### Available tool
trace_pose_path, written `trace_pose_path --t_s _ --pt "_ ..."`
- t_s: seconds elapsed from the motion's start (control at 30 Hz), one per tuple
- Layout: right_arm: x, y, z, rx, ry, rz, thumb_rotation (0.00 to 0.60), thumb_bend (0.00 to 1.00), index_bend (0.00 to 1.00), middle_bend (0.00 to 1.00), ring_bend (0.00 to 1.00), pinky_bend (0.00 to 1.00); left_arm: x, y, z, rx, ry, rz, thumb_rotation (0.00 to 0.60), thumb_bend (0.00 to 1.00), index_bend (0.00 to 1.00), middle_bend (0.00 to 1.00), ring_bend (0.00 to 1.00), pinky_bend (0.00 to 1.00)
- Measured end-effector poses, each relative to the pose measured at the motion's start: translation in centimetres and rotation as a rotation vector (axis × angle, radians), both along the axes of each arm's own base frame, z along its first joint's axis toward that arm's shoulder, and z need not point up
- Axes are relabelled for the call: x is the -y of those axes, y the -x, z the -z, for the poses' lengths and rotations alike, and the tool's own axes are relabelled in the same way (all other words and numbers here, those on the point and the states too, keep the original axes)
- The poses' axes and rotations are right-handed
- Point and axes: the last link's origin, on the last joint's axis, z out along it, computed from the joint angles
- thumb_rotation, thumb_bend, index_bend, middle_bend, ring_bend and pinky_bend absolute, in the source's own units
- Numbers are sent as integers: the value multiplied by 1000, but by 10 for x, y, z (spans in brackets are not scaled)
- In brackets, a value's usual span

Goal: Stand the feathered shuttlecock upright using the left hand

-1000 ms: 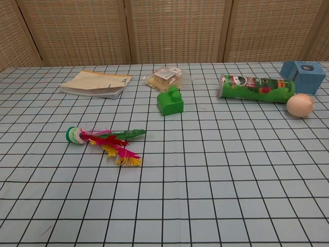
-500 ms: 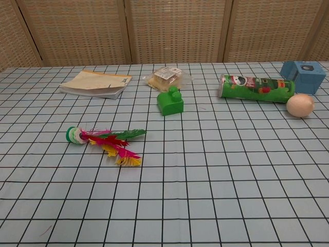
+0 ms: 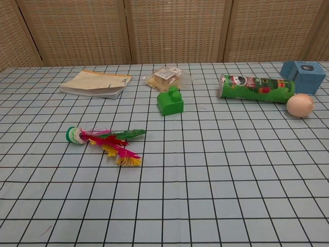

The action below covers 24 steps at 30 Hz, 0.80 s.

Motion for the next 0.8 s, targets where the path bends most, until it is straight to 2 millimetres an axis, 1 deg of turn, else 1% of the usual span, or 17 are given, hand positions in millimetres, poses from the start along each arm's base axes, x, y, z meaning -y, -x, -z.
trace_pose_path --t_s 0.13,0.2,0.4,0.47,0.57,0.8 --pt "1 2 1 1 -2 8 600 62 64 0 0 0 -22 -19 21 -30 89 35 600 340 378 0 0 0" --pt "2 2 1 3 -4 12 600 62 64 0 0 0 -35 -32 32 -57 125 59 600 344 404 0 0 0" --pt "3 4 -1 13 4 20 600 61 64 0 0 0 -63 -70 64 -146 153 135 600 341 426 0 0 0" --pt "4 5 -2 18 7 25 600 61 64 0 0 0 -70 -84 75 -170 155 160 600 318 431 0 0 0" --pt "5 5 -3 26 14 29 600 61 64 0 0 0 -79 -101 91 -200 161 183 600 243 443 0 0 0" --pt "7 8 -8 49 27 39 600 62 64 0 0 0 -87 -128 120 -273 165 218 600 225 475 0 0 0"
